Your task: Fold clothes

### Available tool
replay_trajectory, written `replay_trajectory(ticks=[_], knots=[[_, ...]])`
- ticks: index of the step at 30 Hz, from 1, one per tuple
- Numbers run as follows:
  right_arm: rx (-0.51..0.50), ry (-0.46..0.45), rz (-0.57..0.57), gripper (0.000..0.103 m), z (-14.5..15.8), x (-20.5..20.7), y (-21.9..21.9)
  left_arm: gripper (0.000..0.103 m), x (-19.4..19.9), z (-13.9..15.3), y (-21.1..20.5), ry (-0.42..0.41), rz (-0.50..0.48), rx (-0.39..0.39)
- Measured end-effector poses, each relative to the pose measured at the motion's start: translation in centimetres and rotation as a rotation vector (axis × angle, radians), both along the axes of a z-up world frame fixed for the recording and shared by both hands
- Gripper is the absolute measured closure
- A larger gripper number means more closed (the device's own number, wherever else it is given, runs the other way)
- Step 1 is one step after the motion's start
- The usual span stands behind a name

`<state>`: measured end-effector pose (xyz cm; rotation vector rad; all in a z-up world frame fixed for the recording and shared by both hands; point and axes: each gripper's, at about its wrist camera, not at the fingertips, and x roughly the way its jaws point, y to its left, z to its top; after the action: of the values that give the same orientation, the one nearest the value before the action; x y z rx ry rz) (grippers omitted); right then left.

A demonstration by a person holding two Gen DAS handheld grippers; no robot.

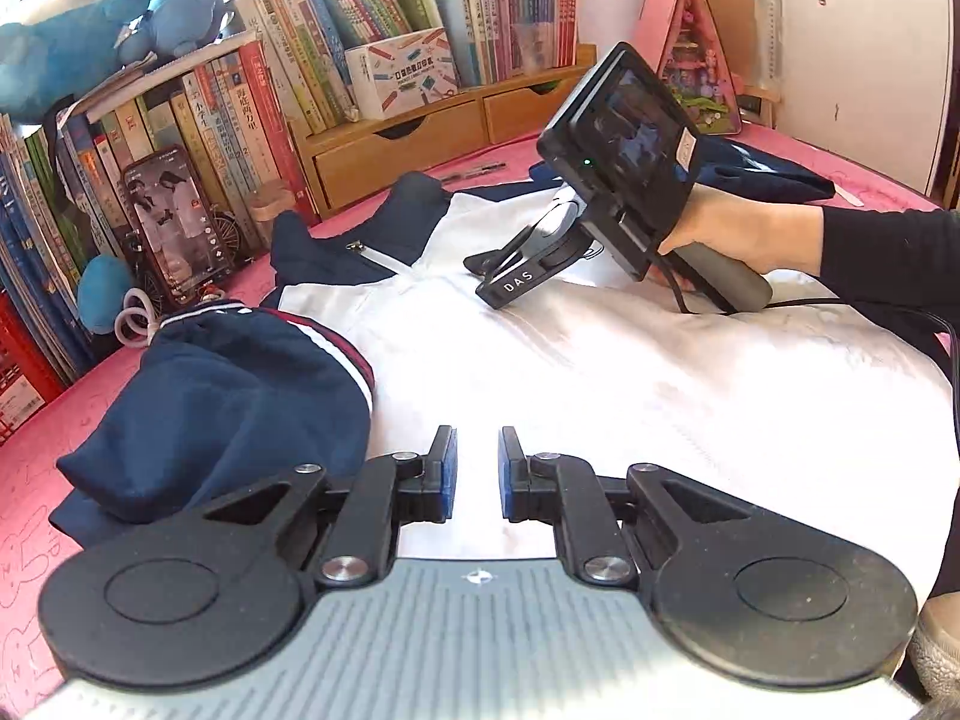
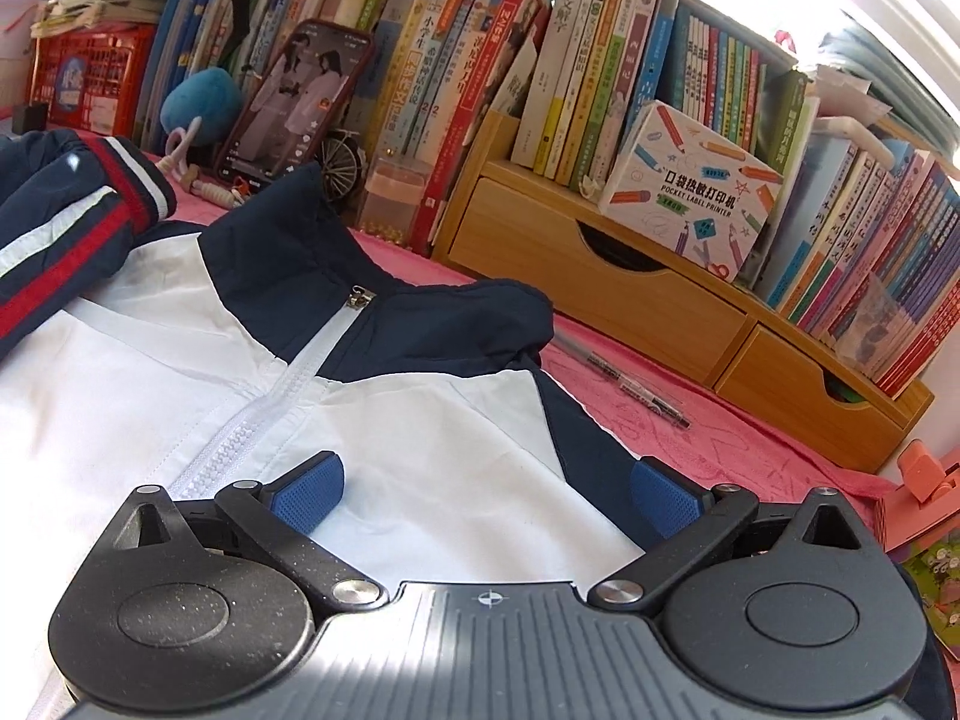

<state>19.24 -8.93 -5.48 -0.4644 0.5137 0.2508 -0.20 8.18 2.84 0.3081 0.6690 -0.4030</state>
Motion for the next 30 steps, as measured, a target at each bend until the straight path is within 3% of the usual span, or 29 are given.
replay_trajectory(ticks=[2, 4, 7, 10, 12, 13, 15, 18, 21, 24, 25, 27, 30], knots=[[-0.005, -0.004, 0.000, 0.000, 0.0, -0.1, 0.1, 0.081, -0.3, 2.1, 1.5, -0.058, 0.043, -0.060], [-0.004, -0.004, 0.000, 0.000, 0.0, -0.1, 0.1, 0.051, 0.6, 4.1, 3.7, -0.146, 0.143, -0.089], [-0.007, -0.006, 0.000, 0.000, -0.1, -0.1, 0.1, 0.027, 4.9, 5.7, 8.2, -0.245, 0.395, -0.083], [-0.018, -0.016, 0.000, 0.000, -0.1, -0.2, 0.3, 0.026, 10.9, 4.3, 13.8, -0.117, 0.564, -0.177], [-0.028, -0.024, 0.000, 0.000, -0.1, -0.4, 0.4, 0.027, 14.3, 1.3, 16.6, 0.082, 0.582, -0.260], [-0.032, -0.027, 0.000, 0.000, -0.2, -0.4, 0.5, 0.028, 15.6, -0.3, 17.5, 0.174, 0.590, -0.284], [-0.035, -0.030, 0.000, 0.000, -0.2, -0.4, 0.5, 0.028, 16.8, -3.5, 17.3, 0.293, 0.599, -0.258], [-0.032, -0.028, 0.000, 0.000, -0.2, -0.4, 0.5, 0.033, 16.2, -5.3, 15.3, 0.294, 0.528, -0.227], [-0.032, -0.027, 0.001, 0.000, -0.1, -0.4, 0.5, 0.047, 14.5, -4.9, 12.5, 0.206, 0.421, -0.146], [-0.033, -0.029, 0.001, 0.000, -0.2, -0.3, 0.5, 0.078, 13.0, -3.9, 9.9, 0.090, 0.392, -0.025], [-0.034, -0.029, 0.001, 0.000, -0.1, -0.3, 0.5, 0.087, 12.8, -3.3, 9.9, 0.064, 0.406, -0.030], [-0.036, -0.032, 0.000, 0.000, -0.2, -0.4, 0.6, 0.095, 12.5, -1.8, 11.0, 0.017, 0.457, -0.085], [-0.044, -0.038, -0.001, 0.000, -0.2, -0.5, 0.7, 0.097, 11.0, 1.3, 14.0, -0.124, 0.594, -0.135]])
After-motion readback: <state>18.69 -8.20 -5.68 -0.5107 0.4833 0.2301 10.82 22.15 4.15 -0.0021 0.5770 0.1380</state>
